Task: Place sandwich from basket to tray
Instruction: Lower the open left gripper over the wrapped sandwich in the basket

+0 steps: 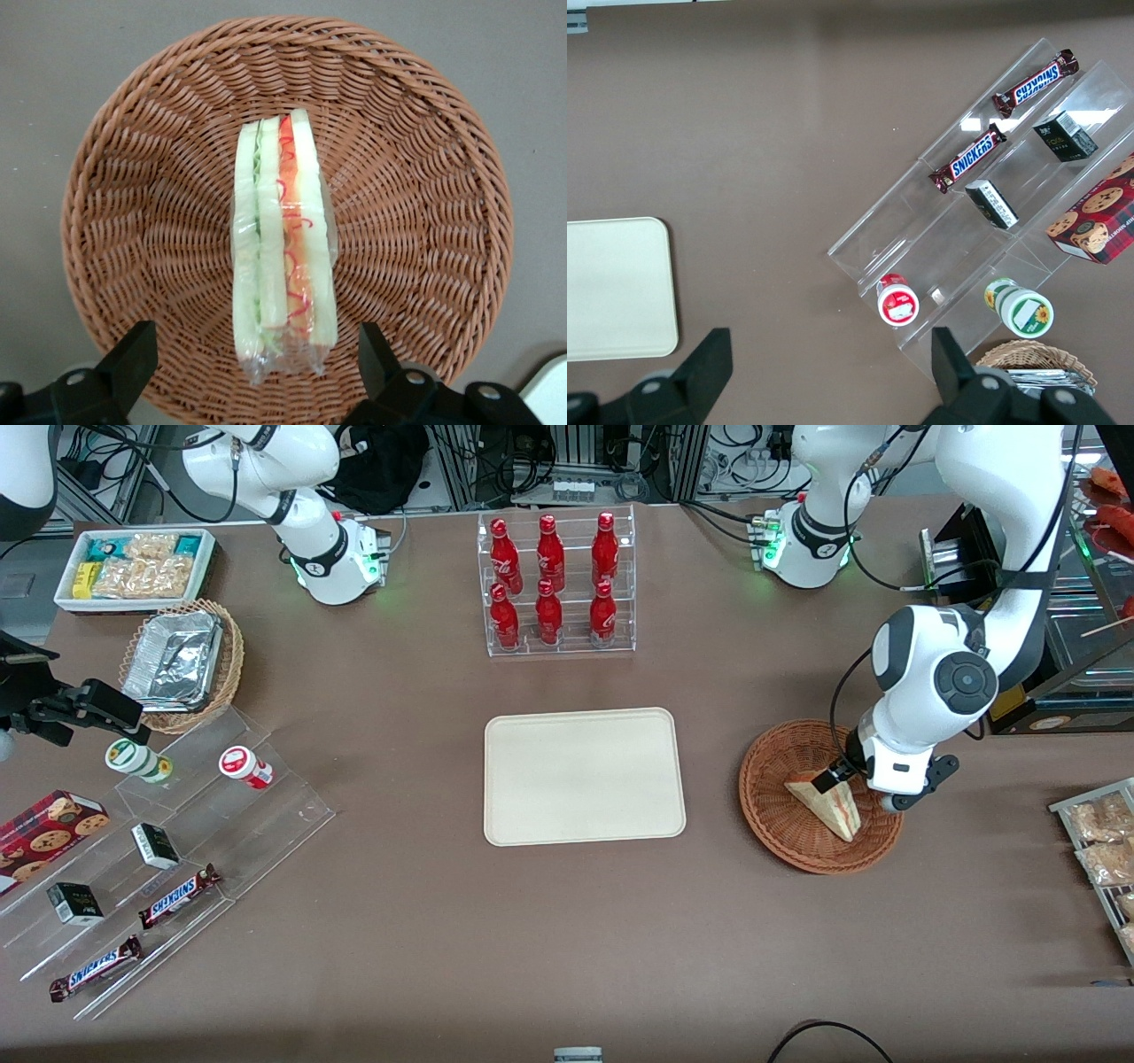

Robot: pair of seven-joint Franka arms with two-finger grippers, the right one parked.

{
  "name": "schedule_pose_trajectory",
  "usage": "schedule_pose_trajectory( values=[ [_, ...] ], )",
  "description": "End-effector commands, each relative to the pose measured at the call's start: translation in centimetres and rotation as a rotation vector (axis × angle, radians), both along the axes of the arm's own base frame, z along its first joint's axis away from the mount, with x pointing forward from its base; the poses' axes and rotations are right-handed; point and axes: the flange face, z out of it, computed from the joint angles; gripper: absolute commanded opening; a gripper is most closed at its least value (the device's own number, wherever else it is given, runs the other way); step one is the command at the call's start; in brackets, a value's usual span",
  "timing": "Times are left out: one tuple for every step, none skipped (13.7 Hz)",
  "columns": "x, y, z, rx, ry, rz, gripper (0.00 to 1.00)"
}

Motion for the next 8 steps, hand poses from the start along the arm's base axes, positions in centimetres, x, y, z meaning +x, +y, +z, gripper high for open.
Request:
schedule_pose_trajectory(
  values=[
    [0.1,-0.3,-1.4,-0.009,-0.003,0.034,1.0],
    [0.3,-0.3,-1.6,-0.01,-0.003,0.036,1.0],
    [0.4,-0.2,-1.7,-0.011,-0.006,0.038,1.0],
    [0.4,-0.3,-2.0,-0.013,-0.009,0.039,1.0],
    [0.4,-0.3,-2.4,-0.012,-0.002,0.038,1.0],
    [0.5,-0.3,-2.8,-0.013,-0.003,0.038,0.98],
    [0.6,-0.3,-3.0,-0.014,-0.006,0.039,0.88],
    [0.5,-0.3,-3.3,-0.014,0.0,0.039,0.68]
  ],
)
